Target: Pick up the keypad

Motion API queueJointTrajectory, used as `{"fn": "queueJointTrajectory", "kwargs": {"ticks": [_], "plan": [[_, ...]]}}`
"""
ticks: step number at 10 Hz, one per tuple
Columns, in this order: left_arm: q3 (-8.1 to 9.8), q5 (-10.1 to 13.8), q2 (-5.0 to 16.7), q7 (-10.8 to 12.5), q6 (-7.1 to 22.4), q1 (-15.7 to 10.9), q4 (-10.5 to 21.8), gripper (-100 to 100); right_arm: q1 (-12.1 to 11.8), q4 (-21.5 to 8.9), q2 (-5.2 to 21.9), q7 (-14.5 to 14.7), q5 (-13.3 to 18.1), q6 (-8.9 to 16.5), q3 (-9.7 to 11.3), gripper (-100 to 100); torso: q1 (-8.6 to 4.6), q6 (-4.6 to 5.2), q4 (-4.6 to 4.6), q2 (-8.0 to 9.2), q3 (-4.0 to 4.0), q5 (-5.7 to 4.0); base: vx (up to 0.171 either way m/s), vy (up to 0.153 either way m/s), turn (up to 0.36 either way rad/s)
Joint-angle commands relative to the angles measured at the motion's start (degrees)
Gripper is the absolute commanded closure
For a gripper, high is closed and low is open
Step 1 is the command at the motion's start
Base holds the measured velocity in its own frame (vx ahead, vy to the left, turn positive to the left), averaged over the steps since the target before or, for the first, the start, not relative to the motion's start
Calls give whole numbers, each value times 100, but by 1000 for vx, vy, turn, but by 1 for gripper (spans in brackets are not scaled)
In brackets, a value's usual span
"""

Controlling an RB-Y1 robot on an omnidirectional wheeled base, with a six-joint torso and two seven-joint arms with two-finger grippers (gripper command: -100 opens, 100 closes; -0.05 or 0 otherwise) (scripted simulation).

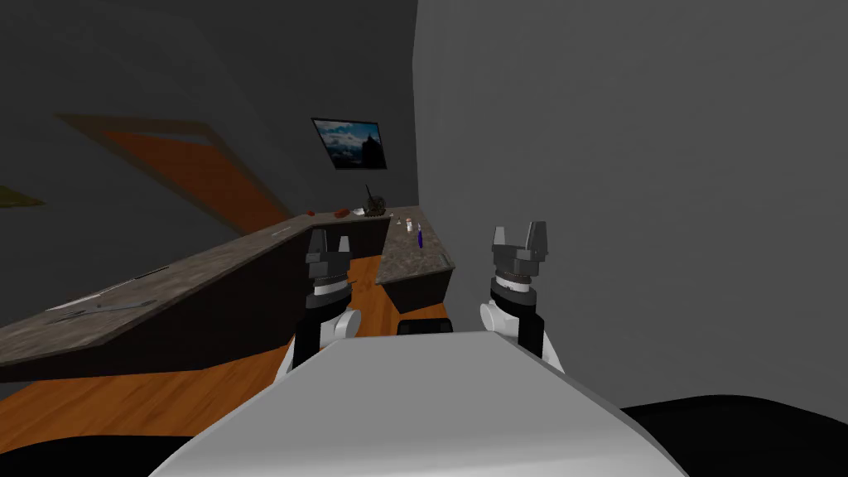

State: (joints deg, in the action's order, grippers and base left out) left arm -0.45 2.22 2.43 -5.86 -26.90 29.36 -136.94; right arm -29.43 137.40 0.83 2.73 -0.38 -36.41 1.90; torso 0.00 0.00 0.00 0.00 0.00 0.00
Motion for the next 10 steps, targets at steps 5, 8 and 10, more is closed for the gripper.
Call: {"fn": "queueJointTrajectory", "kwargs": {"ticks": [5,8,10], "plan": [[-1,0,0,0,0,-1,0,0,-473,-610,849,-78,-230,-257,531,-100,19,-2,1,4,2,4,-5,47,206],[0,0,0,0,0,0,0,0,-738,-943,1306,-134,-348,-374,840,-100,19,1,2,11,6,5,-22,58,169],[0,0,0,0,0,0,0,0,-882,-1128,1576,-169,-412,-434,1014,-100,23,3,3,14,8,5,-25,60,209]]}}
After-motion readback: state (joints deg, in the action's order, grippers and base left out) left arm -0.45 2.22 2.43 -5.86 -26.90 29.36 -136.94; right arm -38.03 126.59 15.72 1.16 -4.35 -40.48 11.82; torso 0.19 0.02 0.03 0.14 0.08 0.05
